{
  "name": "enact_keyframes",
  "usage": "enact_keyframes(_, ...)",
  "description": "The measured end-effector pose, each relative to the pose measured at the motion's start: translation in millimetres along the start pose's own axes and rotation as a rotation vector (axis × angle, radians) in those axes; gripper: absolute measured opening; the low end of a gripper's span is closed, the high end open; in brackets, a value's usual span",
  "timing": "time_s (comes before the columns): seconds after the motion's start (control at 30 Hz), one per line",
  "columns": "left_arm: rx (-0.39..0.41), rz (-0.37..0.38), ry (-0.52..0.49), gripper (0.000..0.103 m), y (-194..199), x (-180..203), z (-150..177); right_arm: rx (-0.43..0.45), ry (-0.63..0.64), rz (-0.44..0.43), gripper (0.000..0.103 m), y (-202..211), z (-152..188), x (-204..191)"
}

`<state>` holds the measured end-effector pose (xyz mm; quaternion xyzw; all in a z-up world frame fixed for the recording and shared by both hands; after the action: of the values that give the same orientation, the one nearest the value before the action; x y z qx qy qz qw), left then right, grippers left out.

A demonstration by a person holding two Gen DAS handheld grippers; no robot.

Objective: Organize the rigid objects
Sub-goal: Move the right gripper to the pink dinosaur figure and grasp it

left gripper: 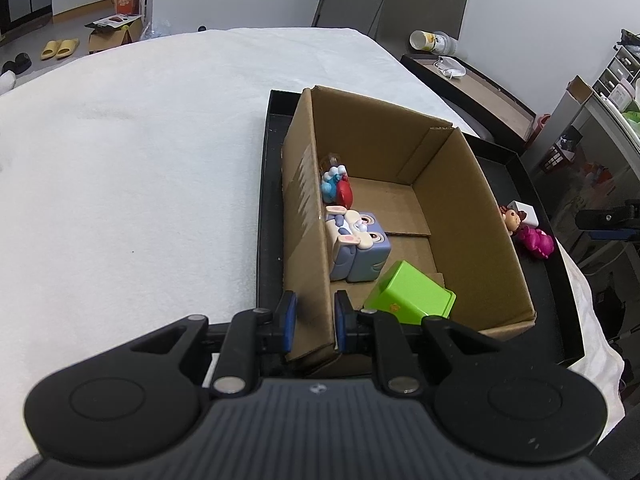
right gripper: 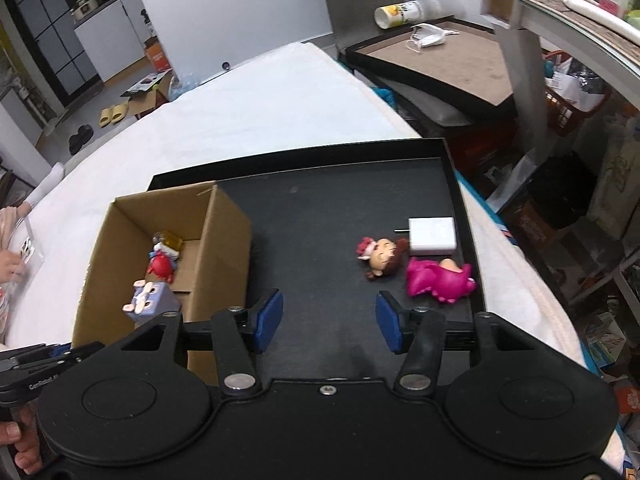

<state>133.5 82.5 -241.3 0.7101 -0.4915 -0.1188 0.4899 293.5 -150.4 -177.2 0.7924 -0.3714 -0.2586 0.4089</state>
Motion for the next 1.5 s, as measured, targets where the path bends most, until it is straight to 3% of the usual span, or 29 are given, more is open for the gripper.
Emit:
enact_keyframes(0.43,0.002,-0.018,-0.008,0.017,-1,2,1,0.044,-0.137,0.052,0.055,-9,-1,60)
enact_keyframes(0.73,-0.001,-0.023,-0.014,0.017,-2,3,1,0.026,-0.172,0.1,0.056,-39,4,78)
enact_keyframes(0.9,-0.003,-0.025,-0.012,0.017,-3,3,1,0.046,-0.115,0.111,0.064,-55,2,78)
enact_keyframes(1.1,-0.009,-0.036,-0.012,0.017,-5,3,2,0.055,-0.031,0.042,0.064,-71,-2,73)
enact_keyframes(1.5,-0.015,-0.06,-0.024,0.017,-9,5,2,0.02,0.061,0.051,0.066,-100,-5,66)
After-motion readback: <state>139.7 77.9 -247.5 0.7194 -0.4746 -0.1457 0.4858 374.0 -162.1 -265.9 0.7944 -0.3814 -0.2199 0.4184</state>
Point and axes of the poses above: each gripper's, at about its wrist camera, not at the fingertips, and y roughly against the way its jaws point, x to its right, z to its underside, the point moved 9 cm from there along -y, roughly the way its jaws point, and after that the axes turned 6 degrees about y, right-handed, at the moved point
